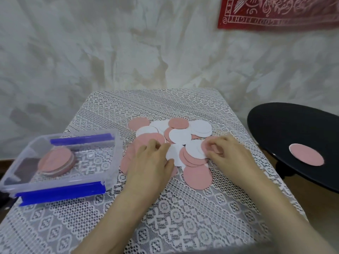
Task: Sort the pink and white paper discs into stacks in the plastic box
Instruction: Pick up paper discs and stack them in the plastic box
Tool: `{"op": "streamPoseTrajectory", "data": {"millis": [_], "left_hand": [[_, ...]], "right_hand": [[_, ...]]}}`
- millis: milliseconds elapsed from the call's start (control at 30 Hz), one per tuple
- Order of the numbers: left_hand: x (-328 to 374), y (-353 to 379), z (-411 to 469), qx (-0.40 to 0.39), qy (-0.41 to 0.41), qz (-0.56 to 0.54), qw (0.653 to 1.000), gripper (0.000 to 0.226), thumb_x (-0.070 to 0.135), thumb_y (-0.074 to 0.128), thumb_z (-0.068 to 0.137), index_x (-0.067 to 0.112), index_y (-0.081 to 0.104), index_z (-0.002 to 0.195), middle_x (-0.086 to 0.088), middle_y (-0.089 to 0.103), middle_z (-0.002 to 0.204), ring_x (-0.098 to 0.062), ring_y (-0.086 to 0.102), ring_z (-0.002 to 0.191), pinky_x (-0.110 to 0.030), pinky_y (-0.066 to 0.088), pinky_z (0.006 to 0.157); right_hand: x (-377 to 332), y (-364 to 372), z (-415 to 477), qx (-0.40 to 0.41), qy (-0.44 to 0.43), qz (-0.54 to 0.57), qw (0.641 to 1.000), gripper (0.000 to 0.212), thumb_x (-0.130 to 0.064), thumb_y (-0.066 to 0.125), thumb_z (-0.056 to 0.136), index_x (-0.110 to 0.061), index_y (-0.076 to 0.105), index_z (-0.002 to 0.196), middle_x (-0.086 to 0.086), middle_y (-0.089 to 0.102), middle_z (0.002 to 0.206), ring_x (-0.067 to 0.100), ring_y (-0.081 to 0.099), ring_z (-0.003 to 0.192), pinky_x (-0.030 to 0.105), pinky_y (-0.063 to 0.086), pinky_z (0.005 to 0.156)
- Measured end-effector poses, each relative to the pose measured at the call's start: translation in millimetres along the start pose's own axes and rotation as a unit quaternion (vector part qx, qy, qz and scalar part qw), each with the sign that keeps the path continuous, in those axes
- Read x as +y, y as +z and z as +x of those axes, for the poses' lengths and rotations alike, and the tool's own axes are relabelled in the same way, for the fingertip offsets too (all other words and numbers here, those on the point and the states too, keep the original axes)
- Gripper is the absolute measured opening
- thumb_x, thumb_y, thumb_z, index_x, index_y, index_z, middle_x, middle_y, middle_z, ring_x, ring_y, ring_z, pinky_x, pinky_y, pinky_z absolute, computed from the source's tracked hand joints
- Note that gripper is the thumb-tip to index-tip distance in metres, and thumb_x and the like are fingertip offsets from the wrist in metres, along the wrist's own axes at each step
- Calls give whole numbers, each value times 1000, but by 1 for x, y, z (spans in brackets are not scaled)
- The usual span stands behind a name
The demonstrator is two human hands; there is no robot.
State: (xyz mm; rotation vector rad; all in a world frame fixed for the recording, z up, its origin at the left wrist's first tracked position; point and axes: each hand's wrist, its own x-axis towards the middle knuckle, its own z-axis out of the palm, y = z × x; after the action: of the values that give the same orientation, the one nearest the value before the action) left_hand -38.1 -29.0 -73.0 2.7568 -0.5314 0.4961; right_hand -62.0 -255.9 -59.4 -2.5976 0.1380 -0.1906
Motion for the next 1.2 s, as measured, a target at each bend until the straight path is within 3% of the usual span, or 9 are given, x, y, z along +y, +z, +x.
{"op": "streamPoseTrajectory", "data": {"millis": [100, 200, 500, 633, 767, 900, 1000, 1200], "left_hand": [[2, -4, -12, -8, 3, -12, 1000, 26, 31, 59, 92, 18, 70, 112, -1, 62, 109, -22, 49, 88, -34, 44, 72], [3, -7, -22, -12, 1, -10, 1000, 25, 30, 61, 92, 19, 72, 111, -1, 64, 114, -25, 52, 94, -40, 49, 75], [-2, -10, -23, -19, -7, -67, 998, 38, 26, 56, 97, 19, 63, 133, 2, 61, 125, -21, 53, 108, -36, 48, 86], [-4, -8, -21, -15, -12, -70, 997, 33, 25, 55, 98, 18, 67, 128, 1, 64, 120, -24, 55, 99, -35, 48, 79], [-6, -8, -19, -22, -8, -76, 997, 43, 42, 55, 96, 22, 63, 133, 6, 61, 127, -21, 54, 108, -35, 49, 85], [-5, -8, -22, -43, -14, -67, 997, 69, 65, 51, 87, 25, 52, 144, 10, 55, 136, -18, 49, 120, -36, 48, 92], [-4, -7, -22, -43, -9, -60, 997, 69, 61, 59, 87, 24, 52, 144, 9, 56, 135, -18, 49, 119, -34, 46, 91], [0, -9, -21, -52, -25, -54, 997, 63, 55, 64, 89, 26, 52, 144, 8, 54, 136, -19, 46, 120, -33, 43, 93]], "right_hand": [[-4, 5, -12, 4, -34, -42, 999, 17, -48, 61, 95, -34, 62, 105, -26, 48, 121, 10, 62, 92, 34, 50, 78], [-9, 10, -15, 4, -54, -62, 997, 25, -48, 58, 97, -32, 64, 114, -19, 48, 126, 12, 62, 92, 35, 52, 79], [-33, 24, -13, -42, -136, -48, 989, 29, -46, 55, 97, -32, 65, 120, -18, 53, 124, 12, 61, 100, 37, 51, 87], [-23, 11, 1, -57, -92, 81, 991, 25, -43, 61, 96, -38, 70, 118, -24, 61, 116, -3, 58, 103, 27, 46, 89], [-12, 2, 20, -39, -20, 7, 999, 44, -45, 66, 91, -32, 62, 133, -6, 63, 116, 16, 59, 106, 32, 43, 84], [-12, 2, 26, -88, 35, -27, 995, 55, -57, 71, 84, -21, 64, 125, 0, 64, 113, 24, 59, 102, 36, 48, 85], [-13, 2, 25, -93, 46, 17, 994, 58, -53, 78, 80, -26, 57, 127, -2, 62, 117, 20, 60, 102, 37, 48, 88], [-11, 6, 18, -52, 41, 76, 995, 45, -41, 83, 78, -27, 49, 104, -4, 60, 105, 19, 60, 93, 40, 50, 85]]}}
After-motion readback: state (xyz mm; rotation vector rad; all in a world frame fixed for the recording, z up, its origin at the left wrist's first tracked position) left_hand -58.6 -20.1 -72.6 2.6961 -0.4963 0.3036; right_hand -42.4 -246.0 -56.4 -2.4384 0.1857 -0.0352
